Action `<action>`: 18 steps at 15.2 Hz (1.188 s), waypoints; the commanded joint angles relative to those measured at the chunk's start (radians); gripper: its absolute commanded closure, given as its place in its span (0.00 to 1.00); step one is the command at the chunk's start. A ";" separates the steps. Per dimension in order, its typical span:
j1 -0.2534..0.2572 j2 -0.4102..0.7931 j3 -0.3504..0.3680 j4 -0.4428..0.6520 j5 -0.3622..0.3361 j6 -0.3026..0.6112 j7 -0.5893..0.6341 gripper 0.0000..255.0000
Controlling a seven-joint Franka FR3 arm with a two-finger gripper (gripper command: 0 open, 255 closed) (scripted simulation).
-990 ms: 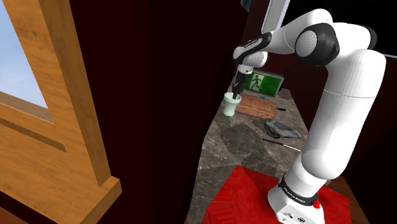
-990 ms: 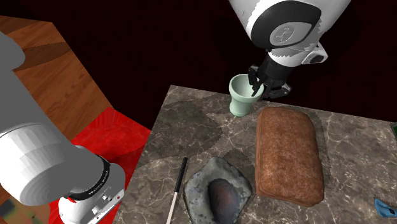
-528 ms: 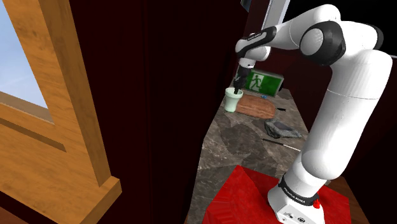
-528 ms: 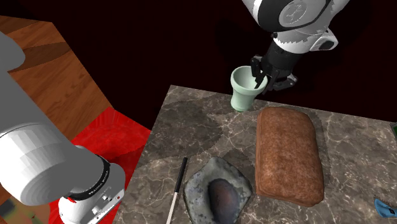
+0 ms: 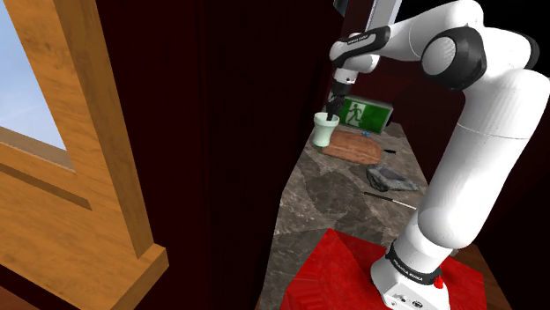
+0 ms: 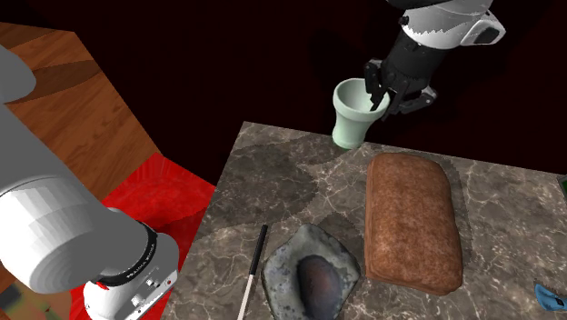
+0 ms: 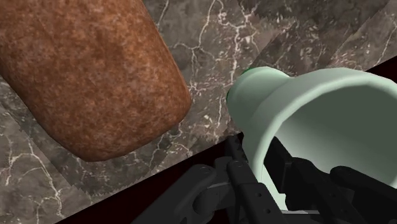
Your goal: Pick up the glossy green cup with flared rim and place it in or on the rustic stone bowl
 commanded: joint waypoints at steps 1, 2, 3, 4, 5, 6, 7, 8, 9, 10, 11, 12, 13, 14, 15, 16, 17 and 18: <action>0.000 -0.006 -0.001 0.019 -0.005 -0.024 0.005 1.00; 0.000 -0.009 -0.001 0.029 -0.007 -0.036 0.007 1.00; 0.000 -0.011 -0.001 0.040 -0.009 -0.049 0.009 1.00; 0.000 -0.013 -0.002 0.052 -0.010 -0.062 0.011 1.00; 0.000 -0.015 -0.002 0.063 -0.012 -0.075 0.013 1.00; 0.000 -0.017 -0.002 0.075 -0.013 -0.088 0.015 1.00; 0.000 -0.018 -0.003 0.087 -0.014 -0.101 0.016 1.00; 0.000 -0.019 -0.003 0.099 -0.015 -0.114 0.018 1.00; -0.001 -0.020 -0.003 0.112 -0.016 -0.127 0.019 1.00; -0.001 -0.020 -0.004 0.125 -0.017 -0.140 0.021 1.00; -0.001 -0.020 -0.004 0.138 -0.017 -0.153 0.022 1.00; -0.002 -0.020 -0.004 0.151 -0.018 -0.167 0.023 1.00; -0.002 -0.020 -0.005 0.165 -0.018 -0.180 0.024 1.00; -0.003 -0.020 -0.005 0.179 -0.018 -0.194 0.025 1.00; -0.004 -0.019 -0.006 0.193 -0.018 -0.207 0.026 1.00; -0.004 -0.019 -0.006 0.200 -0.018 -0.214 0.027 1.00; -0.007 -0.048 -0.012 0.173 -0.033 -0.212 0.019 1.00; -0.010 -0.076 -0.018 0.148 -0.049 -0.212 0.011 1.00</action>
